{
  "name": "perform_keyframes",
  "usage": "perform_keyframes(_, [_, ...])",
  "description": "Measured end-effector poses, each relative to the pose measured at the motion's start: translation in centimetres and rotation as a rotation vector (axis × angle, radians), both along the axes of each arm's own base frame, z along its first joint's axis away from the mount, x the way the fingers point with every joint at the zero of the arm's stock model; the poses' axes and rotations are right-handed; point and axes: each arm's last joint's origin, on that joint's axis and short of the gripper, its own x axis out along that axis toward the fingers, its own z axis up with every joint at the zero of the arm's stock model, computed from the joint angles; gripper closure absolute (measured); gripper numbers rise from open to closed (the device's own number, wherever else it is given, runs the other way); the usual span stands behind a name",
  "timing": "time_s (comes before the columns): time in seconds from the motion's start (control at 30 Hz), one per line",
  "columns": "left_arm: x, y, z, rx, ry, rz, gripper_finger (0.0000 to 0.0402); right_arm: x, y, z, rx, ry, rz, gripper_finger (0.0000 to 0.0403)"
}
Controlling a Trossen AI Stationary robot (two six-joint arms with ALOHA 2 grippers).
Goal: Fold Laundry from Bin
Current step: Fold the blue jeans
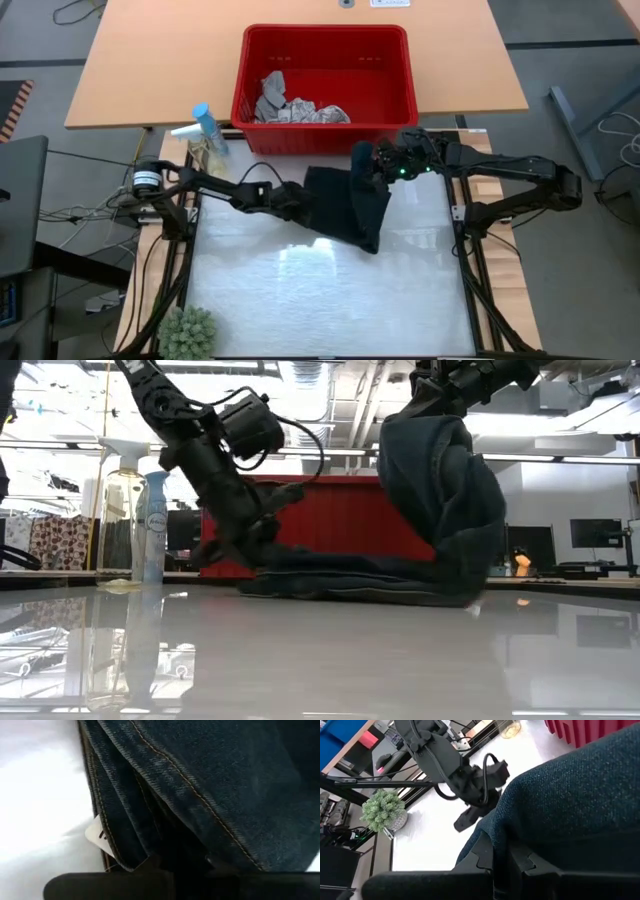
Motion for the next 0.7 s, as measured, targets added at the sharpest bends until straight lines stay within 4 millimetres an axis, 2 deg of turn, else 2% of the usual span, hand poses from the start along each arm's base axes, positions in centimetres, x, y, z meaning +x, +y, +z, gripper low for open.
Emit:
perform_keyframes(0.1, [0.9,-0.4,-0.5,-0.037,-0.058,-0.002,0.0402,0.0,0.0,0.0,0.006,0.0,-0.005,0.0366])
perform_keyframes(0.2, [1.4,-0.5,-0.2,-0.034,-0.092,-0.002,0.0401,0.5,-0.1,-0.3,0.018,0.005,-0.016,0.0366])
perform_keyframes(0.4, [2.3,-0.3,0.8,0.022,-0.138,-0.017,0.0401,3.0,0.5,-1.8,0.021,-0.004,0.037,0.0366])
perform_keyframes(0.7, [2.3,-0.3,0.8,0.043,-0.133,-0.018,0.0401,6.4,0.6,-4.3,0.061,-0.029,0.102,0.0366])
